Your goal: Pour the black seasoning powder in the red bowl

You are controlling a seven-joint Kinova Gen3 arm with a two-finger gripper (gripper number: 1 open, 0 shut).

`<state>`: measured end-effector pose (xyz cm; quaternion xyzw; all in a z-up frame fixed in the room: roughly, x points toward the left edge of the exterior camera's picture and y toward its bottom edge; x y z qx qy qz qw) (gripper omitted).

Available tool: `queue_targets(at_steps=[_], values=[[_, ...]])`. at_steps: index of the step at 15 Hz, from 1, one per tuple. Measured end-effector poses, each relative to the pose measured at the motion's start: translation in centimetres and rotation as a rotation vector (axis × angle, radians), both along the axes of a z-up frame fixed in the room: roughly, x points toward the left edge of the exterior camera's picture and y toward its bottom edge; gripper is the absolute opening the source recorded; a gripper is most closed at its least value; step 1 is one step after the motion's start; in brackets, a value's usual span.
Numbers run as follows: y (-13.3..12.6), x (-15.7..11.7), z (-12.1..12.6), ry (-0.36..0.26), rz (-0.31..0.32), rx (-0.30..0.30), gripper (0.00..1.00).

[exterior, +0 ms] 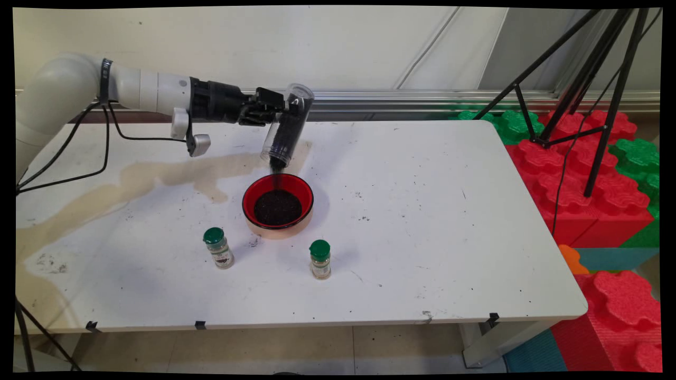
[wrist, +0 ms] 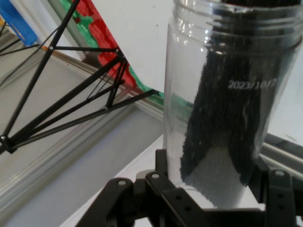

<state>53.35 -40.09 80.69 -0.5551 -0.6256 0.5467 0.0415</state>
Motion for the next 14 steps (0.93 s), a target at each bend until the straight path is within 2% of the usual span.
queue_targets(at_steps=[7, 14], values=[[1.3, -0.3, 0.6, -0.017, -0.026, -0.075, 0.00], [2.3, -0.3, 0.8, -0.028, -0.037, -0.109, 0.00]])
